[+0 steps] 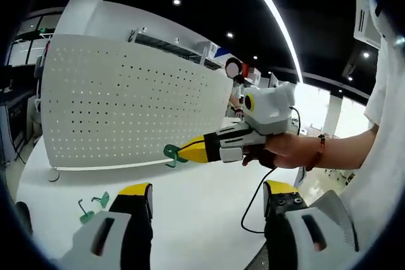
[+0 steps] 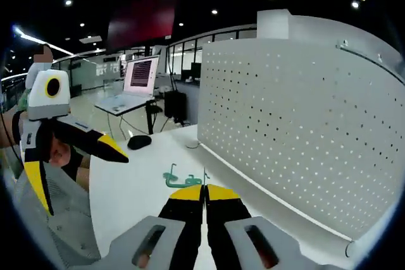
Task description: Insert the hook assembly into the mounting plate slot until the hook locks in place.
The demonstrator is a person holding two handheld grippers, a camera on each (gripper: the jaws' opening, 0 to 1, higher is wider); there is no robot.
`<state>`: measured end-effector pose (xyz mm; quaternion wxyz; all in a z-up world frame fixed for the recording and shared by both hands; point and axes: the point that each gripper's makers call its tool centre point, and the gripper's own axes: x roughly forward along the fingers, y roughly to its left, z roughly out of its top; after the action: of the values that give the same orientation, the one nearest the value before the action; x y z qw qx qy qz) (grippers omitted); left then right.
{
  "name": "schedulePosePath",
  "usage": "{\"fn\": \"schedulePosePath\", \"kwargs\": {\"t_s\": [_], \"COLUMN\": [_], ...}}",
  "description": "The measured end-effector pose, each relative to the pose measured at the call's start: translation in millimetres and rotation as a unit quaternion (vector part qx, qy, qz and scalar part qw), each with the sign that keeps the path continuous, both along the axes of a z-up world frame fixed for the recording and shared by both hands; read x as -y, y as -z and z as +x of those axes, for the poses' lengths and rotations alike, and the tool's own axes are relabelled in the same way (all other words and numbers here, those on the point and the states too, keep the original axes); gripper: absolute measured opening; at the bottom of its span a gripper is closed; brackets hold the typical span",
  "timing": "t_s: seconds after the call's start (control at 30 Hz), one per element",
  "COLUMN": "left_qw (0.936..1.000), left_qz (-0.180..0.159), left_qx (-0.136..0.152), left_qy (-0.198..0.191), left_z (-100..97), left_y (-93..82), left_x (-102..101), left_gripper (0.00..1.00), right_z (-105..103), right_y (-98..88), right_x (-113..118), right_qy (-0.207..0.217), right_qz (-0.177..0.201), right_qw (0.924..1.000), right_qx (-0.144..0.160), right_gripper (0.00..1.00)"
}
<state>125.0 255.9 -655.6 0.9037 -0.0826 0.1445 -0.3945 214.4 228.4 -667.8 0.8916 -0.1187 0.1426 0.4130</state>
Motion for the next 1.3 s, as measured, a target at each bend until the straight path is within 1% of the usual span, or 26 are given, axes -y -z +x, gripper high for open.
{"fn": "schedulePosePath", "kwargs": {"t_s": [0.13,0.2,0.27,0.33,0.4,0.43,0.5,0.6,0.7,0.73,0.77,0.83,0.93,1.0,1.07,1.1,1.2,1.27,1.3], "left_qw": [0.9999,0.9998,0.9996,0.9993,0.9986,0.9979,0.9971,0.9959,0.9935,0.9917,0.991,0.9873,0.9839,0.9797,0.976,0.9754,0.9715,0.9652,0.9596], "left_qz": [-0.013,-0.017,-0.025,-0.035,-0.049,-0.058,-0.07,-0.085,-0.106,-0.12,-0.125,-0.149,-0.166,-0.185,-0.201,-0.204,-0.22,-0.245,-0.265], "left_qx": [0.003,-0.005,-0.004,0.0,-0.004,-0.008,-0.02,-0.014,-0.017,-0.015,-0.015,-0.023,-0.02,-0.02,-0.025,-0.025,-0.028,-0.03,-0.034], "left_qy": [-0.001,-0.002,-0.009,-0.015,-0.022,-0.027,-0.025,-0.031,-0.038,-0.043,-0.044,-0.052,-0.062,-0.075,-0.079,-0.079,-0.083,-0.087,-0.089], "left_z": [1.3,2.8,4.8,7.1,10.2,12.5,13.2,14.9,16.8,17.7,17.8,19.3,21.9,25.6,27.4,27.6,29.6,31.0,32.1], "left_y": [-5.2,-5.5,-8.3,-13.3,-17.1,-18.4,-19.7,-25.5,-29.8,-33.1,-34.1,-37.4,-42.6,-46.8,-49.8,-50.7,-53.7,-58.7,-62.2], "left_x": [4.9,7.0,6.9,6.9,5.7,4.9,6.0,6.2,3.7,2.2,1.8,-1.5,-7.1,-11.4,-13.4,-13.6,-14.1,-15.7,-16.6], "left_gripper": [0.68,0.64,0.62,0.6,0.57,0.55,0.53,0.51,0.5,0.48,0.47,0.44,0.42,0.41,0.37,0.35,0.29,0.26,0.26], "right_z": [-3.9,-6.1,-7.7,-8.3,-8.8,-10.3,-12.0,-16.4,-17.1,-17.5,-17.4,-18.4,-20.5,-21.4,-23.2,-25.0,-27.4,-28.6,-29.3], "right_y": [-9.4,-14.5,-18.6,-23.5,-30.8,-35.2,-41.7,-50.1,-55.1,-57.8,-58.7,-60.8,-67.2,-71.4,-74.2,-77.4,-80.1,-81.4,-81.1], "right_x": [-2.0,-2.6,-2.4,-2.3,-1.7,-2.2,-3.5,-7.1,-7.1,-7.5,-7.6,-8.6,-10.6,-11.5,-13.5,-15.4,-17.9,-19.5,-20.2], "right_qy": [0.002,0.003,0.003,0.005,0.01,0.01,0.009,0.0,0.001,0.001,0.001,0.0,-0.002,-0.004,-0.01,-0.015,-0.02,-0.023,-0.024], "right_qz": [0.01,0.017,0.017,0.026,0.036,0.04,0.049,0.05,0.056,0.061,0.063,0.064,0.073,0.078,0.082,0.089,0.093,0.093,0.095], "right_qw": [0.9999,0.9998,0.9997,0.9994,0.9989,0.9986,0.9979,0.9971,0.9967,0.9961,0.996,0.9958,0.9948,0.994,0.9933,0.992,0.9912,0.9906,0.9907], "right_qx": [0.01,0.013,0.019,0.021,0.029,0.033,0.042,0.057,0.059,0.063,0.064,0.065,0.071,0.077,0.082,0.089,0.092,0.097,0.095], "right_gripper": [0.0,0.0,0.0,0.0,0.0,0.0,0.0,0.0,0.0,0.0,0.0,0.0,0.0,0.0,0.0,0.0,0.0,0.0,0.0]}}
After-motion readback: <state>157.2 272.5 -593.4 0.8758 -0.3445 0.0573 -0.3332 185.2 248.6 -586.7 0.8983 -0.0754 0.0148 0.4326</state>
